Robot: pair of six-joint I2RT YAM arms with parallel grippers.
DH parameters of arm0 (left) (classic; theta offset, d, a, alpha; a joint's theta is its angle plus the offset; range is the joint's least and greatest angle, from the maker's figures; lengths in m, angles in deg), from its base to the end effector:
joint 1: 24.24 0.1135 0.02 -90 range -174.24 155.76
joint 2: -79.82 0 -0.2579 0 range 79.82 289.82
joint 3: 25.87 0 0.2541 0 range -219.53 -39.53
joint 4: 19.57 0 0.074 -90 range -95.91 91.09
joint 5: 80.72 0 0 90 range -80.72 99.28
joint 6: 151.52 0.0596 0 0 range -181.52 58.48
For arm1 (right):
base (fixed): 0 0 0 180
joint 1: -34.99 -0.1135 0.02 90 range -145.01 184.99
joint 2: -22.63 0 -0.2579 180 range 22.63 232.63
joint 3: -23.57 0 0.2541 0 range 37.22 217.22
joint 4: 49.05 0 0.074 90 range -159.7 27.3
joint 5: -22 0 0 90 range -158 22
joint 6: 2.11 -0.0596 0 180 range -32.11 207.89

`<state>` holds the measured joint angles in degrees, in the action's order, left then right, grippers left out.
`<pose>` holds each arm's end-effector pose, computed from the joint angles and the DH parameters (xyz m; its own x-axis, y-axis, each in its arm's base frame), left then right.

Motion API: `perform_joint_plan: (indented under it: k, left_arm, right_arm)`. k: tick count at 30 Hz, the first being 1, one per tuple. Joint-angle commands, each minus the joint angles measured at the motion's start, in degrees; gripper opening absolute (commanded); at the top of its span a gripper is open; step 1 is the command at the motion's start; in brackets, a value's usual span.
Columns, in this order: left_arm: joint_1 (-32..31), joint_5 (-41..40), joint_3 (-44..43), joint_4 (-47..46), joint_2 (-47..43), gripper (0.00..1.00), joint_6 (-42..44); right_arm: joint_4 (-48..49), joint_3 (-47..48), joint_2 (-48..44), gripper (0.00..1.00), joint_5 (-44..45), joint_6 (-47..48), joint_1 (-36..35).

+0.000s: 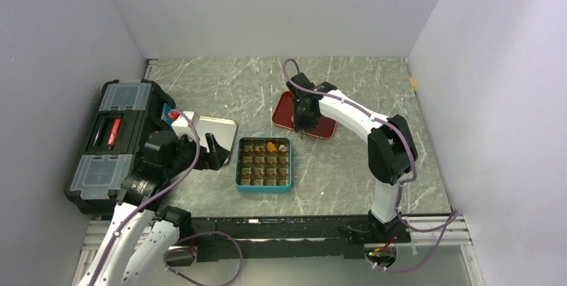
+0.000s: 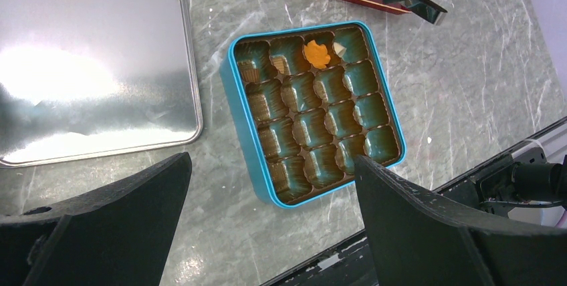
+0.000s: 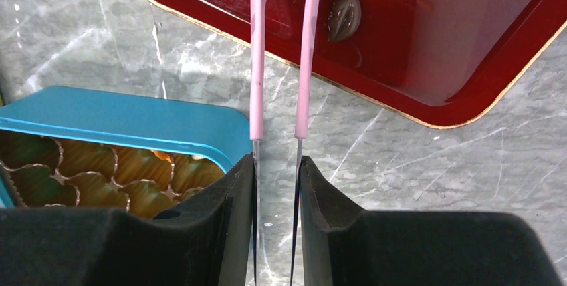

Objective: Pack the cookies

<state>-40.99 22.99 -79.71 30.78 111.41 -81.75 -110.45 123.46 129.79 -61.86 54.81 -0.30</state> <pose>0.1413 -0.0573 0.2827 -0.5892 -0.1735 -0.7891 0.2946 0.8633 -0.4098 0.3274 0.2239 0.2036 -0.9333 0.0043 -0.3592 -0.0397 0.9926 0.1150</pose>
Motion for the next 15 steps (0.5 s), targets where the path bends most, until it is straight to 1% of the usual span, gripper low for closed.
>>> perform_joint_plan:
  k: [1, 9, 15]
  left_arm:
    - [-0.1, 0.9, -1.5, -1.8, -0.3, 0.99, 0.9]
    - [-0.1, 0.9, -1.5, -1.8, 0.0, 0.99, 0.8]
    - [-0.1, 0.6, -1.5, -1.8, 0.0, 0.99, 0.7]
  right_arm:
    - [-0.9, 3.3, -1.1, 0.01, 1.5, 0.9, 0.2]
    - [-1.4, 3.5, -4.0, 0.00, 1.0, 1.5, 0.2]
    - [0.7, -0.3, -8.9, 0.00, -0.8, 2.4, 0.2]
